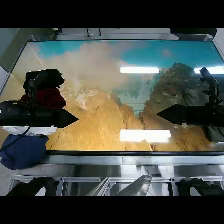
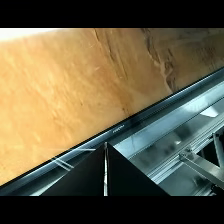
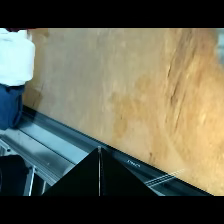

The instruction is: Fold the shirts.

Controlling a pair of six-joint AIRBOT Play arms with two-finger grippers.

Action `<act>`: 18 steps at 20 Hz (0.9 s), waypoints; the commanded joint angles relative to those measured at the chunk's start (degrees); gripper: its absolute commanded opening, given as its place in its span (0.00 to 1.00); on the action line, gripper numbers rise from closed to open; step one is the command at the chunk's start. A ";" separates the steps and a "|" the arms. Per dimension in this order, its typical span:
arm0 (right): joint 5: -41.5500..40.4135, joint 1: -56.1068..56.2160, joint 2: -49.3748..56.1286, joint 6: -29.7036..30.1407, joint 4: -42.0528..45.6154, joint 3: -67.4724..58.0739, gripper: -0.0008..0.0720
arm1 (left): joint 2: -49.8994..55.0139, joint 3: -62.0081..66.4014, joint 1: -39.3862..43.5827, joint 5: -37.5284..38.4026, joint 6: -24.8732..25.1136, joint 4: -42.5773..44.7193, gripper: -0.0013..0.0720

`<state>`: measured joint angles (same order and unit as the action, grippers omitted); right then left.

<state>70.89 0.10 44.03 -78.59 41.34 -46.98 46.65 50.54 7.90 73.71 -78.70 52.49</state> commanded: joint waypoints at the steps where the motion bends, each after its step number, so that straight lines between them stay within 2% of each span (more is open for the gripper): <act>1: 0.02 0.04 -0.04 -0.09 0.00 0.02 0.03 | -0.04 -0.04 0.04 0.04 0.00 0.02 0.02; 2: 0.02 0.04 -0.04 -0.09 0.00 0.02 0.03 | -0.04 -0.04 0.04 0.02 0.04 0.07 0.03; 3: 0.02 0.04 -0.04 -0.09 0.00 0.02 0.03 | -0.07 -0.02 0.02 0.00 0.28 0.09 0.11; 4: 0.02 0.04 -0.04 -0.09 0.00 0.02 0.03 | -0.04 0.28 -0.13 -0.15 0.31 0.87 0.45; 6: 0.02 0.04 -0.04 -0.09 0.00 0.02 0.03 | 0.00 2.58 -1.31 -0.50 0.20 5.44 1.00; 9: 0.02 0.04 -0.04 -0.09 0.00 0.02 0.03 | 2.32 10.67 -7.02 -1.16 0.17 16.96 1.00; 11: 0.02 0.04 -0.04 -0.09 0.00 0.02 0.03 | 7.69 18.27 -12.98 -0.59 0.20 22.71 1.00; 13: 0.02 0.04 -0.04 -0.09 0.02 0.02 0.03 | 14.71 25.29 -18.53 -2.05 1.36 22.99 1.00; 16: 0.02 0.04 -0.04 -0.09 0.00 0.02 0.03 | 27.69 34.77 -24.65 -9.14 1.97 22.99 1.00; 18: 0.02 0.04 -0.04 -0.09 0.00 0.02 0.03 | 36.68 39.58 -26.62 -13.73 5.03 23.02 1.00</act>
<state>70.89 0.10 44.01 -78.63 41.36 -46.98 72.25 82.59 -14.48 66.37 -76.47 74.08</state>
